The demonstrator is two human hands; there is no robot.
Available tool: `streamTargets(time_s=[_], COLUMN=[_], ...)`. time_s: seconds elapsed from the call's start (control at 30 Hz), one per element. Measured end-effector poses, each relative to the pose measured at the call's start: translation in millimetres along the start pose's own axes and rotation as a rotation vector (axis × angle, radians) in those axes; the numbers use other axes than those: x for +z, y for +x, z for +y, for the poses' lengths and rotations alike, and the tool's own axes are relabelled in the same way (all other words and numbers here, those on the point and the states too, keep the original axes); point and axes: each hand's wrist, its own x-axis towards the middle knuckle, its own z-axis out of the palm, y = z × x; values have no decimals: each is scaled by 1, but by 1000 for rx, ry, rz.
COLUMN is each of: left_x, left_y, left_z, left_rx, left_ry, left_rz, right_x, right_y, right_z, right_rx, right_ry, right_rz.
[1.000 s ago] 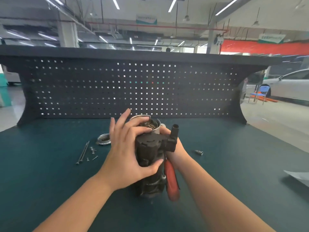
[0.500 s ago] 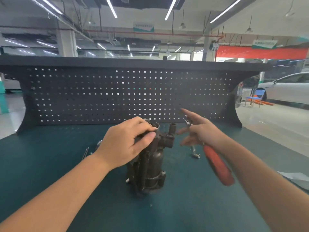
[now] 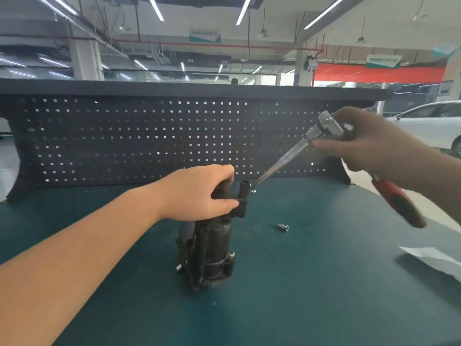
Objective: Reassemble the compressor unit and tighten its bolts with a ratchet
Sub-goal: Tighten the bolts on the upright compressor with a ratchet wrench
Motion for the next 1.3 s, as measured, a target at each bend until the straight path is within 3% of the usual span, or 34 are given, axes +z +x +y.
streamTargets(time_s=[0.1,0.27,0.43,0.57,0.73,1.1,1.3], left_x=[4,1,-10,-16,-11,-1,1], left_y=[-5,-5,6,15,16,8,10], left_z=[1,4,12,18,18,20,22], left_rx=[-2,31,-15,-100,-165,-132,-114], left_ry=[-95,-120,-144,-196,-285,-138,-119], left_rz=[-5,-63,-340,-470,-377,-257,-193], right_x=[-9,3,21,36,50,59,50], right_y=[-11,-16,-18,-10,-3,-6,-6], right_z=[-14,-23,-39,-47,-59,-68,-79], right_rx=[32,-55,-108,-81,-37,-4,46], right_ry=[83,-97,88,36,-84,-189,-266], right_rz=[10,75,68,134,204,212,110])
